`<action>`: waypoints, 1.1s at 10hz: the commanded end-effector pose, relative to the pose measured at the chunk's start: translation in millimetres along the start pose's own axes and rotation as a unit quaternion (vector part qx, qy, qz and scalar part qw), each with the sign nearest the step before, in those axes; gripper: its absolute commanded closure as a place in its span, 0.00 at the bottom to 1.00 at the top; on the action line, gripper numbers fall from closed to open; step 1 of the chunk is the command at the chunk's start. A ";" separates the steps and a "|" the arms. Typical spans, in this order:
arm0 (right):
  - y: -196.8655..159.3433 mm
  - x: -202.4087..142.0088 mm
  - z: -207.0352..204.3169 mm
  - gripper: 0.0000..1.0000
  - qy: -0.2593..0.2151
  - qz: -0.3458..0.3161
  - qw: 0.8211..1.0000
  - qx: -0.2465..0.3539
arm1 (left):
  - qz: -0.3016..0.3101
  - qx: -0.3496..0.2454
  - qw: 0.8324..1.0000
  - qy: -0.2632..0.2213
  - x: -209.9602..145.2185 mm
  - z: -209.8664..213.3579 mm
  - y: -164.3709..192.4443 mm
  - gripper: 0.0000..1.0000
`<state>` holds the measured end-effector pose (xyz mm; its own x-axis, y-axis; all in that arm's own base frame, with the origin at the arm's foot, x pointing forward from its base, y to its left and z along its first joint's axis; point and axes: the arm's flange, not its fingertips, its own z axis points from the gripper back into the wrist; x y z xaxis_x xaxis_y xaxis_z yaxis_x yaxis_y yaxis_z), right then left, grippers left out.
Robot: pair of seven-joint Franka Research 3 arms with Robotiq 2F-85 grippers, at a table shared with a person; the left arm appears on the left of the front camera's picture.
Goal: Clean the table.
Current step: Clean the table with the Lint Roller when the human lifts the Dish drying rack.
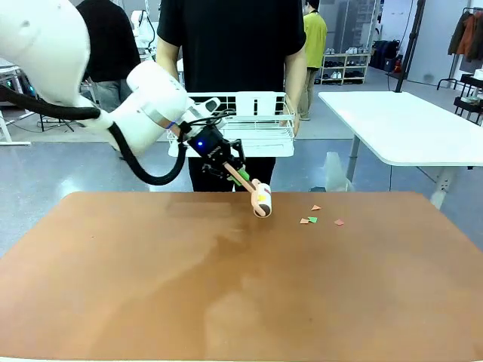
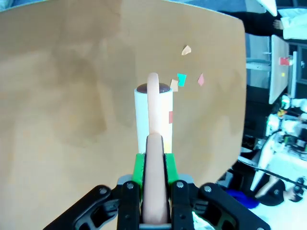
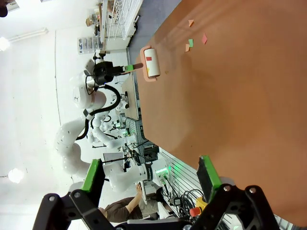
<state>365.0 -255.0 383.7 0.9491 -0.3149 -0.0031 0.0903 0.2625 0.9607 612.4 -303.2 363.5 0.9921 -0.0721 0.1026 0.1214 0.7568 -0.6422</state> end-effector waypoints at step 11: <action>2.4 -4.2 -0.3 0.00 0.000 0.001 1.000 0.003 | 0.037 0.018 0.999 0.033 57.2 -108.9 -22.9 0.79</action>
<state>365.0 -255.0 383.6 0.9491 -0.3149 -0.0033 0.0904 0.2624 0.9607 667.3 -396.9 312.1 0.9985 -0.0533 -0.0127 0.0341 0.7862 -0.6170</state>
